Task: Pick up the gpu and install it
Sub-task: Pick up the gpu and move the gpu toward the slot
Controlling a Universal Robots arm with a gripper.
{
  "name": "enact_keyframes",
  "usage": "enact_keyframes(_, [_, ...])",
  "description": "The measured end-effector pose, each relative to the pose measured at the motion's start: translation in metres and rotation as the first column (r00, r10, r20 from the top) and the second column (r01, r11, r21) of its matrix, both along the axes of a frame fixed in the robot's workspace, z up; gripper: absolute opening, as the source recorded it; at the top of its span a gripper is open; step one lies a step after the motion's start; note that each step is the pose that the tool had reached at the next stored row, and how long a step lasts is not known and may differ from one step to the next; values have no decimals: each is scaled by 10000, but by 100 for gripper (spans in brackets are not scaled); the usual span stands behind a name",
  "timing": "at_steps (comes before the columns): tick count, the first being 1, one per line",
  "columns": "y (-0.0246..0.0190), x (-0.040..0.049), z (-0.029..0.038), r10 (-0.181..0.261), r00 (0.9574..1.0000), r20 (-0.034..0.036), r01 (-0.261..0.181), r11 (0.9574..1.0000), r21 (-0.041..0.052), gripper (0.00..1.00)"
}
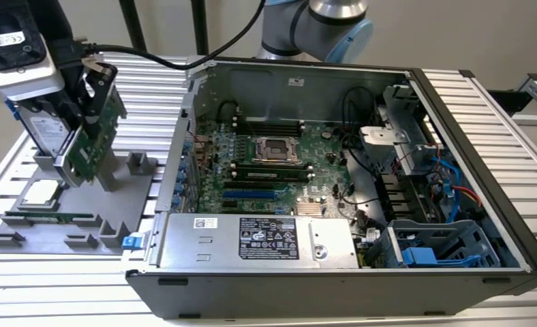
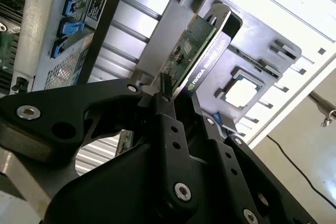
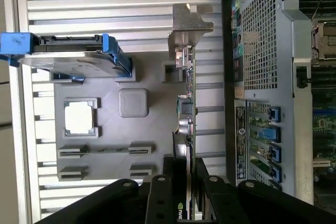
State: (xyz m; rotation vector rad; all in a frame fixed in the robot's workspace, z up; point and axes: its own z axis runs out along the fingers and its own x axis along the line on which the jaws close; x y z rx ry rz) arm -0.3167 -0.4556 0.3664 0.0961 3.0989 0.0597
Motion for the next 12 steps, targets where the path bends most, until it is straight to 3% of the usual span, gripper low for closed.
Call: enact_keyframes(12, [0,0,144,0,10000,-1,0,10000,0,0])
